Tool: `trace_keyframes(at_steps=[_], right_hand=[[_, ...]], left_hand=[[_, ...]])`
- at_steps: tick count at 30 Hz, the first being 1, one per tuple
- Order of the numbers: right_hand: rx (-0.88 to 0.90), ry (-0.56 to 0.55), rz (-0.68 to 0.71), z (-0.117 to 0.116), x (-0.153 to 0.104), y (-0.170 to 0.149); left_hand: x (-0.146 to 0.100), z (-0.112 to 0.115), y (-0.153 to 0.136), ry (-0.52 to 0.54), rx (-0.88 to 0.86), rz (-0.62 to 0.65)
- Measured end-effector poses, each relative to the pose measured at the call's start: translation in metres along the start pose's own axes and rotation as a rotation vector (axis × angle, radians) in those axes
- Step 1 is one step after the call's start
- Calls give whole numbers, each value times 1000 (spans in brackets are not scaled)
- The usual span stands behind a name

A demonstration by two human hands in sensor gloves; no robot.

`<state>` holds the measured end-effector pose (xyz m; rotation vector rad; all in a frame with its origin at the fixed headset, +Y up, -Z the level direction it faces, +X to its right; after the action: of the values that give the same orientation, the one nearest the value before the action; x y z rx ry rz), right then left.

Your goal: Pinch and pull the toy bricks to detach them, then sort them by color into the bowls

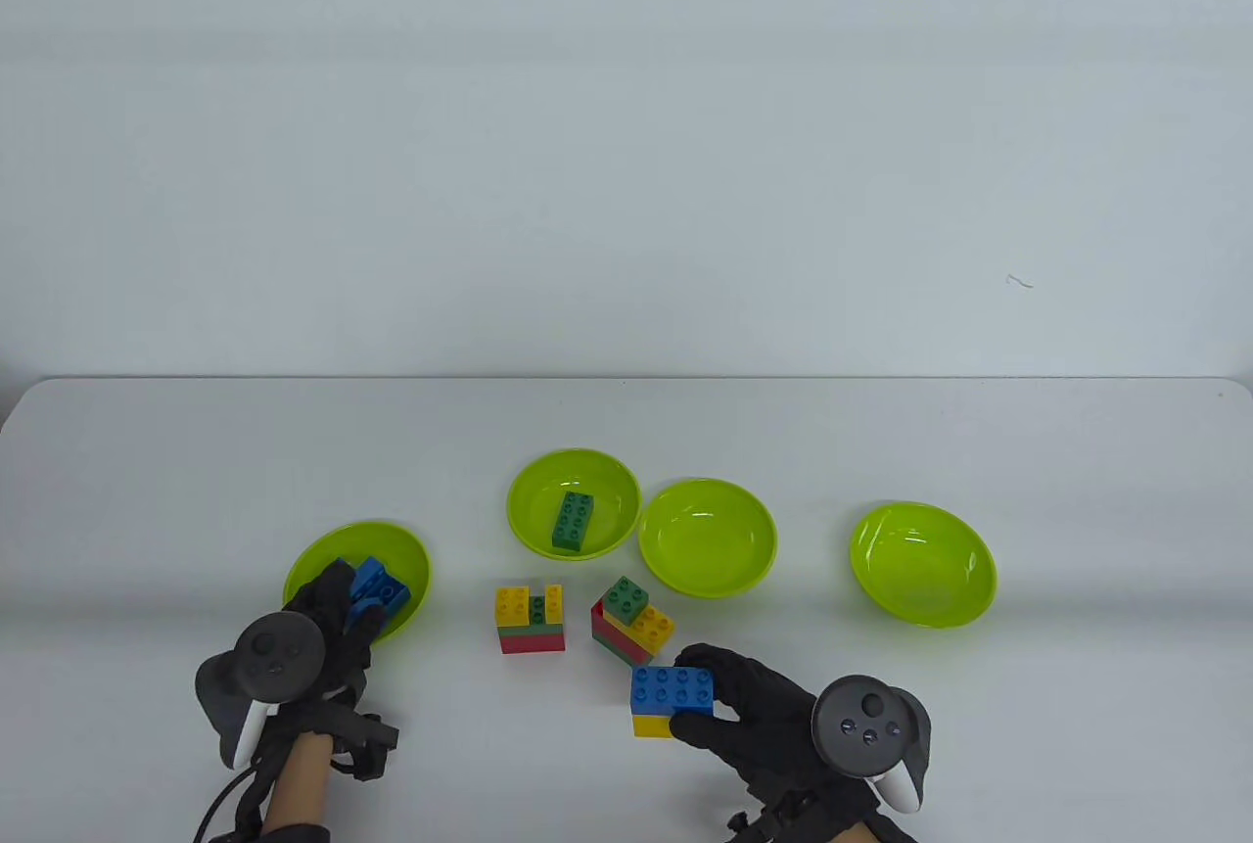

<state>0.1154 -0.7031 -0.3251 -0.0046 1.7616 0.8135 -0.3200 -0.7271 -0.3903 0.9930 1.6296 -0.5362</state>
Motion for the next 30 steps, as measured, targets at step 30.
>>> trace_keyframes(at_steps=[30], right_hand=[[36,-9,-5,1,0,0]], left_hand=[[-53,78,217,-406,-518,614]])
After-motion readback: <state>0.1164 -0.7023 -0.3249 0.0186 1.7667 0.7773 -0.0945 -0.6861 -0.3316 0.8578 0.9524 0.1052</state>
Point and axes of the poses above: the tracker on the back of each hand, its own y axis roughly to the thumb side, its own x axis roughly from the wrist to the fingertips, z = x × y, the point moved 3 cm from there along x, roughly from the wrist to the fingertips, and after that the axes turned 6 degrees about z, right-handed, at the moved point
